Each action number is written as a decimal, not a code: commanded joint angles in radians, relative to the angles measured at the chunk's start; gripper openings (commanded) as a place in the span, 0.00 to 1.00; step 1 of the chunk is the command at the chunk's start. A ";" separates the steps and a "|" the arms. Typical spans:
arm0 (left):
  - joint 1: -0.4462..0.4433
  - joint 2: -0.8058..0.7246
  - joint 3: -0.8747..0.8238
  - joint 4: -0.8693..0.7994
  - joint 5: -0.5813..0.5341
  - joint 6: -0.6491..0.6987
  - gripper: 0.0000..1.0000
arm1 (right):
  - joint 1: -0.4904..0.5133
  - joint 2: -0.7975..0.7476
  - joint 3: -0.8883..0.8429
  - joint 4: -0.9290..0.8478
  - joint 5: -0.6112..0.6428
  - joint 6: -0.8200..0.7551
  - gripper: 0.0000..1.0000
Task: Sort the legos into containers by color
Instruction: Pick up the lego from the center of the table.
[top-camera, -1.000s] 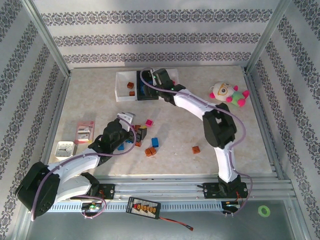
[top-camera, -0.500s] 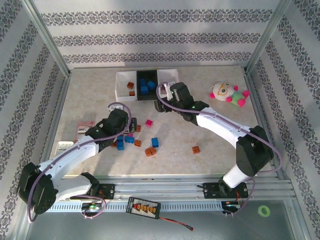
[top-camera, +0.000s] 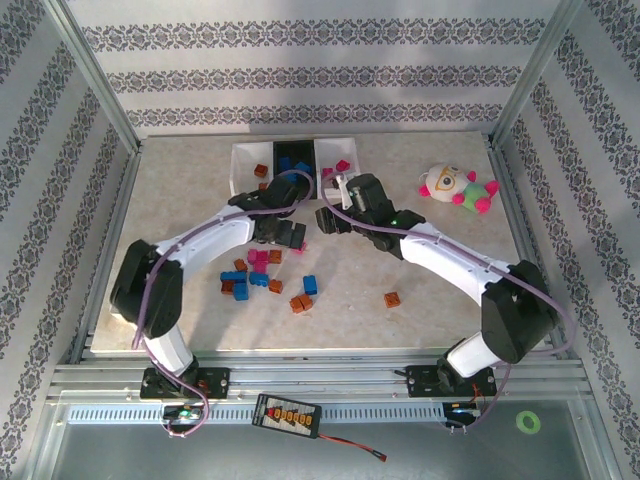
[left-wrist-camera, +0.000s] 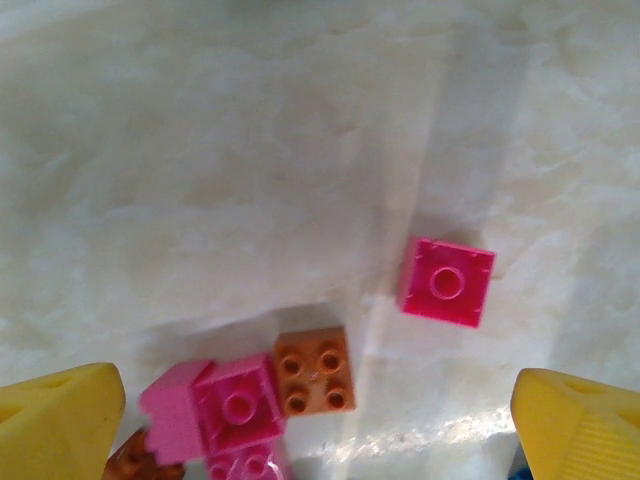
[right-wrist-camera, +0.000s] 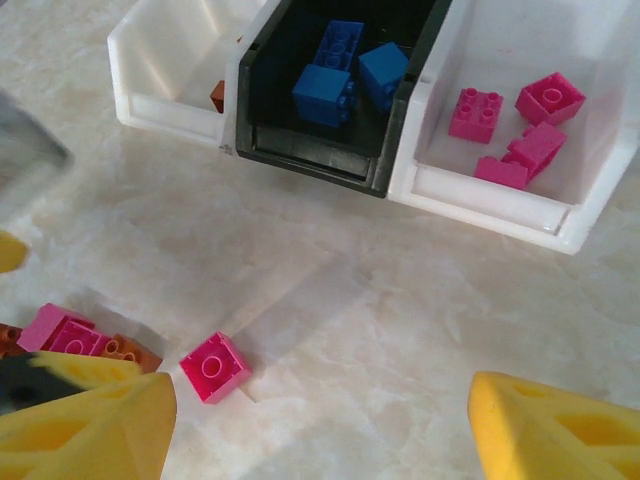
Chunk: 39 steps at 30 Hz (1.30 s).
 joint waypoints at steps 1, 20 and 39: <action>0.005 0.064 0.070 -0.071 0.088 0.105 0.99 | -0.036 -0.064 -0.043 -0.010 0.023 0.065 0.77; 0.006 0.359 0.280 -0.105 0.255 0.147 0.61 | -0.163 -0.237 -0.206 -0.013 -0.005 0.161 0.77; -0.002 0.340 0.350 -0.046 0.216 0.081 0.28 | -0.183 -0.289 -0.214 -0.008 -0.001 0.168 0.78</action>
